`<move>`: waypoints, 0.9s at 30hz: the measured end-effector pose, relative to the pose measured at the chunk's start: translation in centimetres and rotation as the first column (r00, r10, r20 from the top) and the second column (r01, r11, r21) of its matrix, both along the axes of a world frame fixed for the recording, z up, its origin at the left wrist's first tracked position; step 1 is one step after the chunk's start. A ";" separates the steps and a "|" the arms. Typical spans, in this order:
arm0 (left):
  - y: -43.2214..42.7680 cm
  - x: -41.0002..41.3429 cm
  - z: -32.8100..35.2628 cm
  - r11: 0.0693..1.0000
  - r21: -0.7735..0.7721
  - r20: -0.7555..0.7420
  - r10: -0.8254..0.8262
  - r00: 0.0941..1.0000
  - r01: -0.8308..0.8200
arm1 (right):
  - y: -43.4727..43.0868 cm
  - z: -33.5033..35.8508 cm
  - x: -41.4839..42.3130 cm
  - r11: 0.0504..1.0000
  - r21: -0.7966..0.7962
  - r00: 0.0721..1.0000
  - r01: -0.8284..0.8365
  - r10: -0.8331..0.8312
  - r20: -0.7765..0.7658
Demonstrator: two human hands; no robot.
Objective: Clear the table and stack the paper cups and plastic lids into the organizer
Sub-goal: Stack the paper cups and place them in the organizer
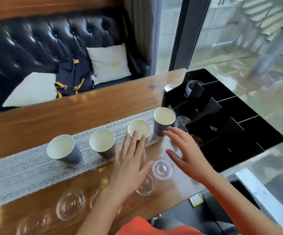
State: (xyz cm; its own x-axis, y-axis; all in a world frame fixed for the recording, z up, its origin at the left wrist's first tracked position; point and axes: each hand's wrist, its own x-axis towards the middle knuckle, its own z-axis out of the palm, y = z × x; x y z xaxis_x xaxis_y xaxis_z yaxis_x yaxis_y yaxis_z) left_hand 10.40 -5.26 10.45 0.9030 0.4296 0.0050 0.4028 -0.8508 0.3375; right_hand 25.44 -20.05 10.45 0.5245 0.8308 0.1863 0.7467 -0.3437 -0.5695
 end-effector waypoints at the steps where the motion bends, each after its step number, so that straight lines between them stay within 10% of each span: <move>1: 0.2 -0.5 -0.3 0.999 -0.013 0.003 0.034 0.999 -0.034 | 0.6 0.0 0.1 1.000 -0.003 1.000 -0.026 0.026 0.002; 20: 2.5 -6.7 -4.2 0.836 -0.244 0.175 0.536 0.826 -0.491 | 8.8 -2.8 -2.3 0.927 0.162 0.934 -0.338 0.351 -0.058; 27: 7.1 -7.9 -2.7 0.750 -0.363 0.306 0.656 0.690 -0.552 | 15.9 -2.0 -4.6 0.888 -0.046 0.890 -0.457 0.456 -0.026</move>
State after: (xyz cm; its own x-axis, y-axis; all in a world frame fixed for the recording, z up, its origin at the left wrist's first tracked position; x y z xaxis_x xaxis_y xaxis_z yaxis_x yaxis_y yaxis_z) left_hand 2.51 1.87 7.75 0.3837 0.9150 0.1245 0.5900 -0.3466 0.7292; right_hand 20.84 -4.11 8.49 0.0875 0.9872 0.1336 0.8200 0.0048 -0.5723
